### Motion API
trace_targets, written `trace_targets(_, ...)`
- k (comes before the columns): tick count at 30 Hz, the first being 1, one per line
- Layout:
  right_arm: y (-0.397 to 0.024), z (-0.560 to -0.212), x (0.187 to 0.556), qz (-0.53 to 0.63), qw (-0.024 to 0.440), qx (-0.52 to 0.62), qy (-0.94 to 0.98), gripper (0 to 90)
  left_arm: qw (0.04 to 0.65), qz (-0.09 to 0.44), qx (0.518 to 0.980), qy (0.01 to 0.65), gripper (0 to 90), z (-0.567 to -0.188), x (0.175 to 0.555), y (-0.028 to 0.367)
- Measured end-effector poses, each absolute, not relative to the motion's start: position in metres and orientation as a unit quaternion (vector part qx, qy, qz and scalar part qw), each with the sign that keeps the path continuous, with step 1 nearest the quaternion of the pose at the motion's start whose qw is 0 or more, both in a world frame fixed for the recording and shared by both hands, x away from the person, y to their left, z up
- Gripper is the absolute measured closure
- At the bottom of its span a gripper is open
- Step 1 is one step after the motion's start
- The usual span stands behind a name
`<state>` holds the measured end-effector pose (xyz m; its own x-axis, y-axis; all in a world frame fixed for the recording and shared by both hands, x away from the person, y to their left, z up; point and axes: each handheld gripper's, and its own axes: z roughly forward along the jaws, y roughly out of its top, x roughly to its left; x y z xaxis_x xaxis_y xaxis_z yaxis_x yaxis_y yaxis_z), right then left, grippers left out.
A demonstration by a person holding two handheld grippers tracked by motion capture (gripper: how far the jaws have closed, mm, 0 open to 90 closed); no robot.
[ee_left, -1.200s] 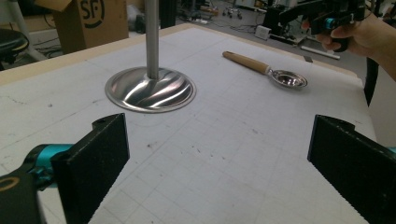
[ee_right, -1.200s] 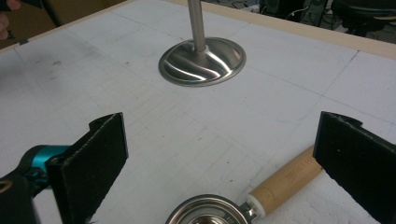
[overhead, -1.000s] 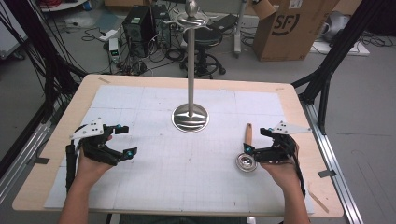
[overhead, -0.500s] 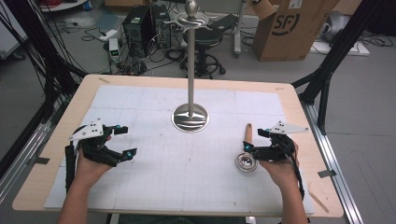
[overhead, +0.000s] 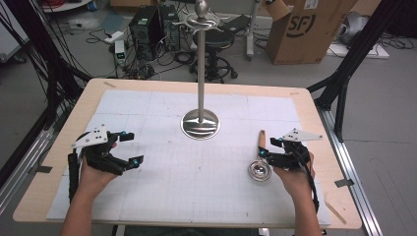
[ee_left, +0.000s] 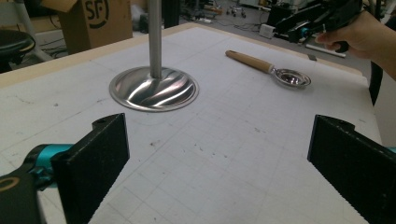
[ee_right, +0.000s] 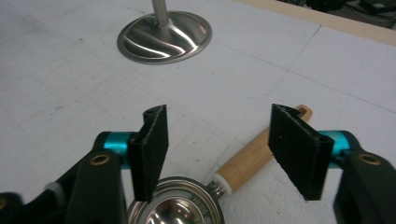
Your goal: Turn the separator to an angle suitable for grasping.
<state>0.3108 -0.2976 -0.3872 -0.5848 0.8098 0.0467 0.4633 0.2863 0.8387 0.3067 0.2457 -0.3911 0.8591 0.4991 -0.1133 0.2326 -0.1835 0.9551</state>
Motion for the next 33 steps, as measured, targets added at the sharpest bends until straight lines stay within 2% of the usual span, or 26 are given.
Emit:
trace_targets(2,-0.302,-0.390,0.313,0.433,0.198,0.425,0.769,46.9,0.594,0.110,0.760,0.241,6.1,-0.391,0.307,0.245)
trace_targets(10,-0.303,-0.391,0.319,0.412,0.212,0.432,0.774,56.1,0.596,0.107,0.757,0.245,6.1,-0.391,0.308,0.248)
trace_targets(17,-0.305,-0.393,0.344,0.383,0.216,0.453,0.776,65.8,0.597,0.108,0.756,0.245,6.0,-0.391,0.308,0.248)
trace_targets(26,-0.303,-0.402,0.368,0.350,0.210,0.477,0.778,67.3,0.597,0.104,0.757,0.246,6.1,-0.392,0.309,0.247)
trace_targets(30,-0.305,-0.406,0.377,0.341,0.211,0.480,0.780,76.8,0.597,0.103,0.757,0.245,6.1,-0.392,0.309,0.247)
trace_targets(33,-0.305,-0.408,0.383,0.327,0.230,0.481,0.780,79.5,0.597,0.103,0.757,0.245,6.1,-0.392,0.309,0.247)
